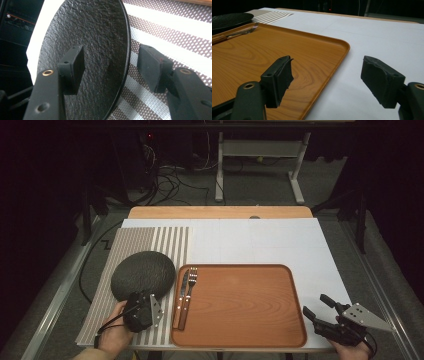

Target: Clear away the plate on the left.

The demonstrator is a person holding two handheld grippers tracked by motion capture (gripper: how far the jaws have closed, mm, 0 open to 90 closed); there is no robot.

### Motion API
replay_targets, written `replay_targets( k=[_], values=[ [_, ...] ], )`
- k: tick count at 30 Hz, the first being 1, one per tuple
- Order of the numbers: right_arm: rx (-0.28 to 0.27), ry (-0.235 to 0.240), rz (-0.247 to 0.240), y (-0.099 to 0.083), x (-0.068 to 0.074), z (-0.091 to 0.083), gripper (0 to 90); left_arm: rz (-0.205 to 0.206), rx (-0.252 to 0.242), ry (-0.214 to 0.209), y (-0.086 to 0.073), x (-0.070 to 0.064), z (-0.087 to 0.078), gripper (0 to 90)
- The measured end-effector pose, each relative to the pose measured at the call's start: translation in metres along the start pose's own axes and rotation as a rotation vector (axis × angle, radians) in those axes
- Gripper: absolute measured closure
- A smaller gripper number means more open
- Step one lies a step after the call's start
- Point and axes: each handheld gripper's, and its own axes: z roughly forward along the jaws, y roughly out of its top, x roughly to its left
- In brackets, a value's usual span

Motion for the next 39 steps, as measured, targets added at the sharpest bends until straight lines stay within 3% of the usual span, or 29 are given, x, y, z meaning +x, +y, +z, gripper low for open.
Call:
replay_targets(
  k=[12,31,35,38,39],
  values=[
    [0.002,-0.001,-0.004,0.0,0.0,0.0,25.6,0.093,0.031,0.068,0.005,-0.006,0.004,39.7],
    [0.01,-0.003,-0.005,0.0,0.001,0.001,25.6,0.149,0.087,0.148,0.015,-0.006,0.016,43.7],
    [0.007,-0.005,-0.004,0.0,0.0,0.001,25.7,0.166,0.1,0.17,0.017,-0.008,0.018,50.4],
    [0.009,-0.005,-0.006,0.0,0.001,0.001,25.6,0.203,0.127,0.191,0.019,-0.011,0.019,53.8],
    [0.011,-0.004,-0.007,0.0,0.001,0.001,25.7,0.195,0.12,0.199,0.02,-0.012,0.02,55.5]
  ],
)
